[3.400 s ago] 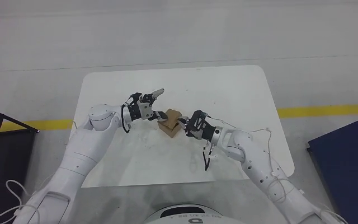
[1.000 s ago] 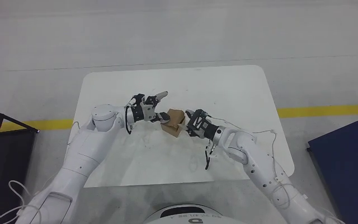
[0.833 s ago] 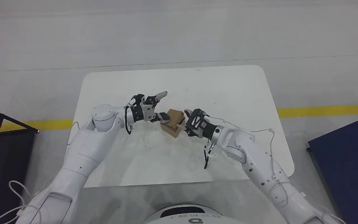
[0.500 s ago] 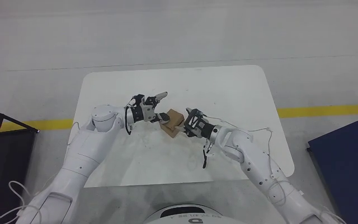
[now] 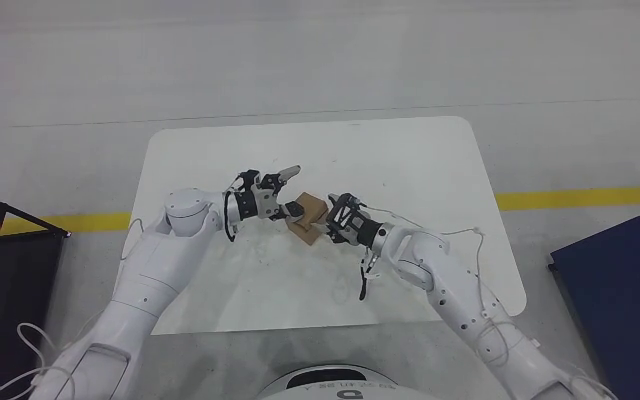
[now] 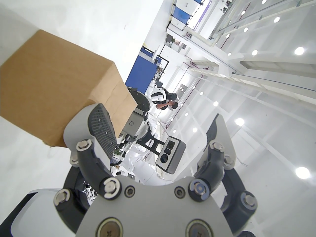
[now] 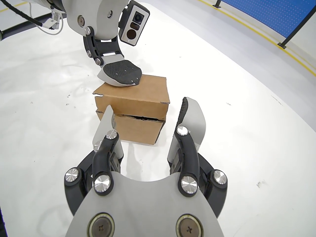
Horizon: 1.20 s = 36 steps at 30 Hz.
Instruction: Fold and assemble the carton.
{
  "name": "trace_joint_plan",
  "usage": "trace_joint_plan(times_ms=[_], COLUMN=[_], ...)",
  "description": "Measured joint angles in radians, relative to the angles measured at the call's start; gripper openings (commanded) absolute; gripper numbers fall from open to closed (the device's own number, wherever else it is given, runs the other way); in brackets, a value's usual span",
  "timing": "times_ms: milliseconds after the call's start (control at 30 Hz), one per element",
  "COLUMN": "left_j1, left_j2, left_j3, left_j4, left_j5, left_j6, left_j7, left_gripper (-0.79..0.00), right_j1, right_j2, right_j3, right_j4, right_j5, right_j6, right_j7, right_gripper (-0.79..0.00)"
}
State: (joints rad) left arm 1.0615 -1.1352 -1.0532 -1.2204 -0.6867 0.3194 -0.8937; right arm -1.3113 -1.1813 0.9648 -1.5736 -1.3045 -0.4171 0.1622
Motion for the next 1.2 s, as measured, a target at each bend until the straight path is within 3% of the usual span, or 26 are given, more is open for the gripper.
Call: trace_joint_plan(times_ms=[633, 933, 1200], left_j1=[0.007, -0.001, -0.013], left_j2=[-0.001, -0.003, -0.006], left_j3=[-0.008, 0.0, 0.015], left_j4=[-0.003, -0.003, 0.001], left_j5=[-0.004, 0.004, 0.029], left_j6=[0.007, 0.017, 0.031], left_j7=[-0.008, -0.011, -0.003], left_gripper=[0.0, 0.0, 0.0], right_j1=[0.038, 0.049, 0.031], right_j2=[-0.018, -0.022, -0.018], right_j3=[-0.025, -0.031, -0.02], right_j4=[0.034, 0.04, 0.024], right_j5=[0.03, 0.024, 0.007], right_j6=[0.019, 0.025, 0.021], right_j7=[0.02, 0.06, 0.104], right_gripper=[-0.299, -0.357, -0.336])
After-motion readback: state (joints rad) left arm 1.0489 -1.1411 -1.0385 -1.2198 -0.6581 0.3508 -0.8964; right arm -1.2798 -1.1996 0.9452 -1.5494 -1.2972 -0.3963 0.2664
